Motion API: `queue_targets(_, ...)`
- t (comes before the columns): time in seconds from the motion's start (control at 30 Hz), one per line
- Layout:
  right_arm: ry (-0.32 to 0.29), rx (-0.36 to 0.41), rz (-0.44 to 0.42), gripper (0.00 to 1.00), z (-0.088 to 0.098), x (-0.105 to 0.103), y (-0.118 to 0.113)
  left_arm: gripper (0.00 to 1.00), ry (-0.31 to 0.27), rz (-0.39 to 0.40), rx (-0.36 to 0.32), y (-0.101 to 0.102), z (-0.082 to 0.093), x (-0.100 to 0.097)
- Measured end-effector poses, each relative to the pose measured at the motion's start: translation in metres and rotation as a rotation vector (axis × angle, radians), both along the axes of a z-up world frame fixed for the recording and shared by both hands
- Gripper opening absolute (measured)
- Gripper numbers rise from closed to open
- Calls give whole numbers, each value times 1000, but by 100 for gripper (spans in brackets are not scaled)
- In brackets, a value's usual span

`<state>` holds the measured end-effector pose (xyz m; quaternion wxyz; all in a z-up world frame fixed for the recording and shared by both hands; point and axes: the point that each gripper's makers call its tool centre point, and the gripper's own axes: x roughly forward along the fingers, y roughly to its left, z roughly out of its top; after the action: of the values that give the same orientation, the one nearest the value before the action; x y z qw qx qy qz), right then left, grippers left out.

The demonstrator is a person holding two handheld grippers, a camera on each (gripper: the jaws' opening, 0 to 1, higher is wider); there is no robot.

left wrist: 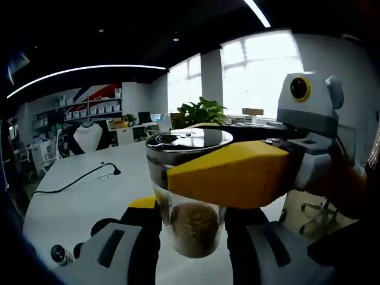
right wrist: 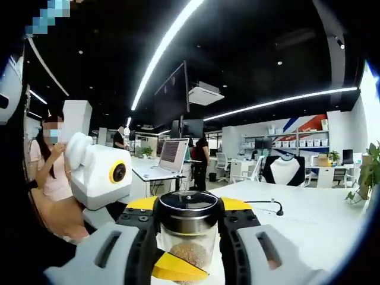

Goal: Rotate the seasoning bottle until the label or dispensing opening points toward the visible target arrow and the bottle remains upright within the marked orientation range

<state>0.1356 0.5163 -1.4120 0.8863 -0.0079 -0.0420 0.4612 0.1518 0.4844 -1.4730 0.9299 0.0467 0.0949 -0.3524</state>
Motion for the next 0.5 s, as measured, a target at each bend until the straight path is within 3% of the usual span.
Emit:
queue_targets(0.17, 6, 25, 13, 36, 0, -1, -1, 44, -6, 0, 11, 2, 0, -1)
queue_targets(0.33, 64, 95, 105, 36, 6, -3, -7, 44, -33, -31, 7, 1, 7, -5)
queue_targets(0.5, 51, 68, 235, 35, 8, -12, -9, 43, -25, -101, 14, -4, 10, -10)
